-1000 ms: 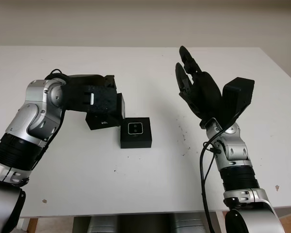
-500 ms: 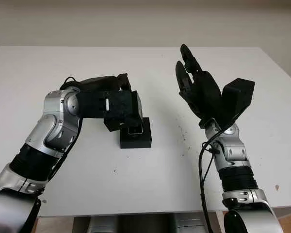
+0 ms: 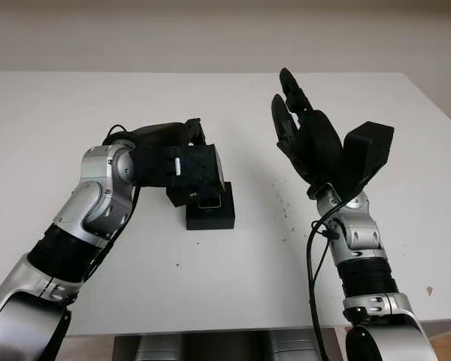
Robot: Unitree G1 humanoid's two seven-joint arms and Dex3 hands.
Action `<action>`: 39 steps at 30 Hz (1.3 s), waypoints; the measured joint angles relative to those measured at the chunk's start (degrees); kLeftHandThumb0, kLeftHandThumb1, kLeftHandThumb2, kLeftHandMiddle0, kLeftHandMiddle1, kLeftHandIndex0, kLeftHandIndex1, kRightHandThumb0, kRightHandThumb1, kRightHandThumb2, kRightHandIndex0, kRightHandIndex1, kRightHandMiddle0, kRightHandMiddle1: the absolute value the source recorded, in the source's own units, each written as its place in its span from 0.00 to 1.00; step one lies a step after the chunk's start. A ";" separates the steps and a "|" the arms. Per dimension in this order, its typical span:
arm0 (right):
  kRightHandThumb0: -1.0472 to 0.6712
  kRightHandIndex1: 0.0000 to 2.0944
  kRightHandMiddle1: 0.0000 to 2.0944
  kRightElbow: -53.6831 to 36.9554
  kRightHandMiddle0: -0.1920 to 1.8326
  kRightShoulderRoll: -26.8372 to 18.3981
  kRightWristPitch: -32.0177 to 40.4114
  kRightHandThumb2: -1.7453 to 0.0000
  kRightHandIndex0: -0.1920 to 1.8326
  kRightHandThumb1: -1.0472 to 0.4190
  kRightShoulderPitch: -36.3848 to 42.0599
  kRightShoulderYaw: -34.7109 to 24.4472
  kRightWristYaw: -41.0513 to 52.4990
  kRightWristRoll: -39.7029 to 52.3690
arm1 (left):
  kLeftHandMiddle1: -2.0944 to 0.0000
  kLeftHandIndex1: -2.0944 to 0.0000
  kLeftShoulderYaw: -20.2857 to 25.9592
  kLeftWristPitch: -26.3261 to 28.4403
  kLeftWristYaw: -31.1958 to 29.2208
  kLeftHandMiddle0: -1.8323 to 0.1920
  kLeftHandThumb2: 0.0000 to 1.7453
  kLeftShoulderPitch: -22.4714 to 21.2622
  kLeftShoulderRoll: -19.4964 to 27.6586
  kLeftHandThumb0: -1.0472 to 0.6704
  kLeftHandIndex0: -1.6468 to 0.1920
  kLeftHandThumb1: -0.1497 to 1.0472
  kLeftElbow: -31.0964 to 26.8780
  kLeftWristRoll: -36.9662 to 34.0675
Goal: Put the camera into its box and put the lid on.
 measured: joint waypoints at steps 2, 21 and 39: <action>0.22 0.03 0.03 0.00 0.05 0.04 0.00 0.70 0.04 0.00 0.16 -0.02 -0.06 0.03 | 0.00 0.02 -0.38 1.11 -0.70 0.83 0.11 0.00 -0.07 0.47 0.94 1.00 0.01 0.15; 0.22 0.03 0.03 0.00 0.05 0.24 0.06 0.71 0.05 0.00 0.37 -0.01 -0.51 0.09 | 0.00 0.02 -1.88 1.65 -2.11 0.82 0.10 0.03 -0.23 0.47 0.91 1.00 0.01 0.60; 0.22 0.03 0.03 -0.01 0.05 0.27 0.63 0.70 0.05 0.00 0.37 0.00 -0.36 0.13 | 0.00 0.00 -1.65 -2.09 1.91 0.51 0.14 1.81 -1.74 0.48 0.70 1.00 0.48 -3.13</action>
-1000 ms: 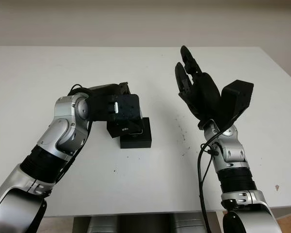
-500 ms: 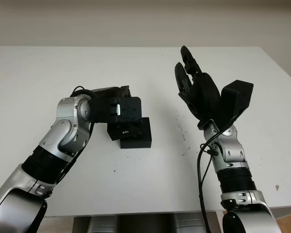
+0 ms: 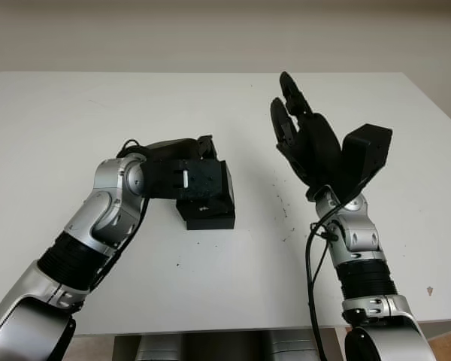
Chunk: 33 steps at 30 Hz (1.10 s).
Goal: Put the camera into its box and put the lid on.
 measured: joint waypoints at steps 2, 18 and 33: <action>0.22 0.02 0.03 0.00 0.05 0.00 0.07 0.70 0.04 0.00 0.01 0.00 -0.02 -0.03 | 0.00 0.00 -0.03 0.26 -0.28 0.59 0.13 -0.01 -0.10 0.48 0.77 1.00 -0.01 0.11; 0.23 0.03 0.03 -0.68 0.05 0.20 0.83 0.69 0.05 0.00 0.45 0.05 -0.36 -0.49 | 0.05 0.14 -0.12 0.90 -0.78 0.85 0.10 -0.03 -0.83 0.46 0.89 1.00 0.02 0.60; 0.23 0.02 0.02 -0.76 0.04 0.50 1.07 0.68 0.04 0.00 0.53 0.03 -0.01 -0.25 | 0.98 0.94 -7.11 0.12 -7.16 0.97 0.22 -1.06 -0.25 0.24 0.99 1.00 -3.07 9.66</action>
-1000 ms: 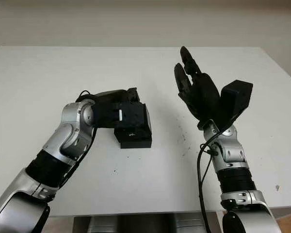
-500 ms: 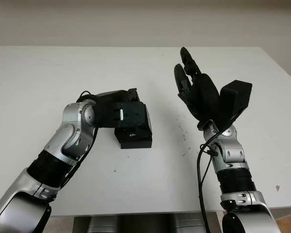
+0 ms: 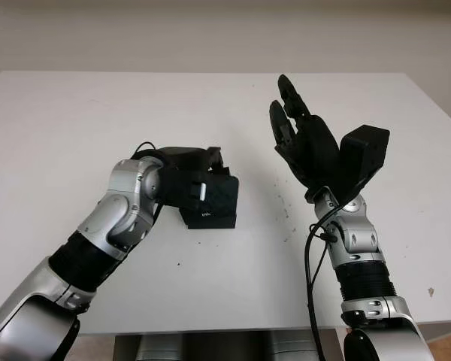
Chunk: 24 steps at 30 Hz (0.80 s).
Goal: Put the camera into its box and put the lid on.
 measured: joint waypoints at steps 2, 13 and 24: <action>0.22 0.03 0.02 -0.02 0.05 0.03 0.24 0.68 0.04 0.00 0.02 0.02 -0.11 -0.04 | 0.99 0.97 -0.10 -0.26 -0.32 0.99 0.23 0.11 0.04 0.23 1.00 1.00 -0.67 0.64; 0.22 0.02 0.02 -0.06 0.04 0.13 0.45 0.68 0.04 0.00 0.05 0.07 0.29 0.04 | 1.00 1.00 -0.03 -0.38 -0.84 1.00 0.24 0.89 -0.60 0.23 1.00 1.00 -1.23 0.81; 0.23 0.03 0.03 -0.06 0.04 0.24 0.33 0.69 0.05 0.00 0.06 0.07 0.22 -0.14 | 1.00 1.00 2.86 4.43 -1.99 1.00 0.25 0.96 -4.00 0.24 1.00 1.00 -1.16 -5.45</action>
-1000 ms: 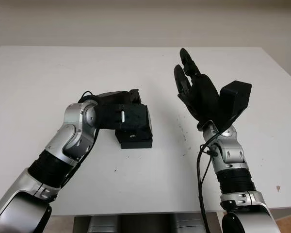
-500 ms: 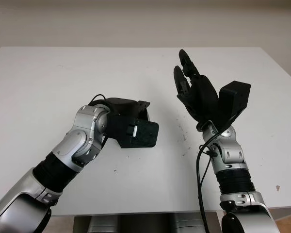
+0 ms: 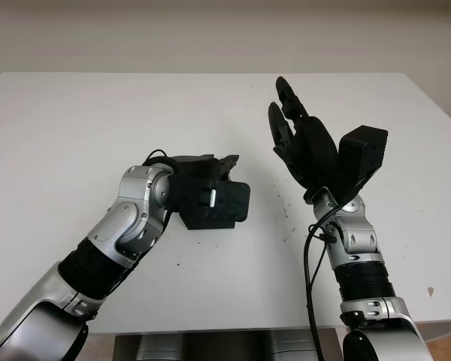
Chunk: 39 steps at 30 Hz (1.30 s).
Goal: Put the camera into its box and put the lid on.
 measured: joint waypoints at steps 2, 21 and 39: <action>0.23 0.03 0.03 0.00 0.04 0.03 -0.04 0.68 0.05 0.00 0.01 0.02 -0.25 -0.26 | 1.00 1.00 0.37 1.22 -0.83 1.00 0.27 -0.68 -0.36 0.23 1.00 1.00 0.29 -1.16; 0.22 0.03 0.03 0.58 0.04 -0.03 -1.98 0.70 0.05 0.00 -0.02 -0.73 -0.93 -0.89 | 1.00 1.00 -2.74 -2.03 6.69 1.00 0.36 -3.57 -5.91 0.18 1.00 1.00 8.15 -1.70; 0.22 0.03 0.03 1.21 0.04 -1.50 -1.61 0.71 0.04 0.00 -1.66 -2.36 -0.91 -0.18 | 1.00 1.00 -4.00 -6.50 16.08 1.00 0.37 1.33 -5.95 0.18 1.00 1.00 10.90 0.78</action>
